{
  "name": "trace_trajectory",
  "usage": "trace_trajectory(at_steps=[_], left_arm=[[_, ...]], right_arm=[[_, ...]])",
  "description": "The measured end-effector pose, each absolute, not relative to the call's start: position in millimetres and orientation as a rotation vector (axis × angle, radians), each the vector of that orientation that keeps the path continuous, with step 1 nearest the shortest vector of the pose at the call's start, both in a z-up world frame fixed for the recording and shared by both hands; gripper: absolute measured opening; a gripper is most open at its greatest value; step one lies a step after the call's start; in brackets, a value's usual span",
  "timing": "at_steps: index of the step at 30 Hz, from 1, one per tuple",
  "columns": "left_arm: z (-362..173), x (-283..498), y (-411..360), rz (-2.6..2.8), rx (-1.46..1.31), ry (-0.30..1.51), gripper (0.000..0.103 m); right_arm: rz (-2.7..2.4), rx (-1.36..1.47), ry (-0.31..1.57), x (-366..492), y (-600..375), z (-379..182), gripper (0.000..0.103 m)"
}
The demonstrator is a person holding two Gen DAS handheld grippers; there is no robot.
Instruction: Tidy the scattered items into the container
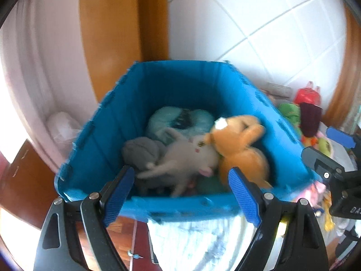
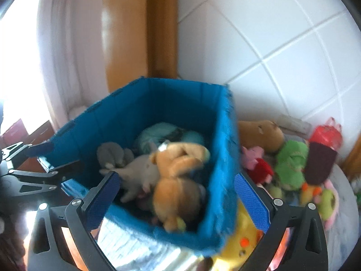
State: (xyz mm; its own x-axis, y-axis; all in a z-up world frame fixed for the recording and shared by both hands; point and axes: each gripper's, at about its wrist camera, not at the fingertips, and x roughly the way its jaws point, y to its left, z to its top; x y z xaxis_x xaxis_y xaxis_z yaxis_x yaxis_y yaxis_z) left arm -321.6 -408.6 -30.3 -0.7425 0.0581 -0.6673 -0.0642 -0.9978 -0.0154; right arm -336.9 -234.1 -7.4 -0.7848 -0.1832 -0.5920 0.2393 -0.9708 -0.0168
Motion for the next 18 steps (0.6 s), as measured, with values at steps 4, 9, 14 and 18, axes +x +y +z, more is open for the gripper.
trace_trajectory(at_steps=[4, 9, 14, 18], left_arm=[[-39, -292, -382, 2.874, -1.03, 0.07, 0.086], [-55, -253, -340, 2.814, -1.027, 0.088, 0.086], [-69, -213, -287, 2.81, -1.04, 0.089, 0.086], [-75, -182, -239, 2.813, -1.06, 0.028, 0.086]], right_arm=[[-2.861, 0.88, 0.114, -299, -208, -16, 0.103], [-2.93, 0.863, 0.039, -243, -166, -32, 0.103], [-2.942, 0.908, 0.049, -198, -113, -48, 0.103], [-2.929, 0.942, 0.068, -168, -61, -56, 0.103]])
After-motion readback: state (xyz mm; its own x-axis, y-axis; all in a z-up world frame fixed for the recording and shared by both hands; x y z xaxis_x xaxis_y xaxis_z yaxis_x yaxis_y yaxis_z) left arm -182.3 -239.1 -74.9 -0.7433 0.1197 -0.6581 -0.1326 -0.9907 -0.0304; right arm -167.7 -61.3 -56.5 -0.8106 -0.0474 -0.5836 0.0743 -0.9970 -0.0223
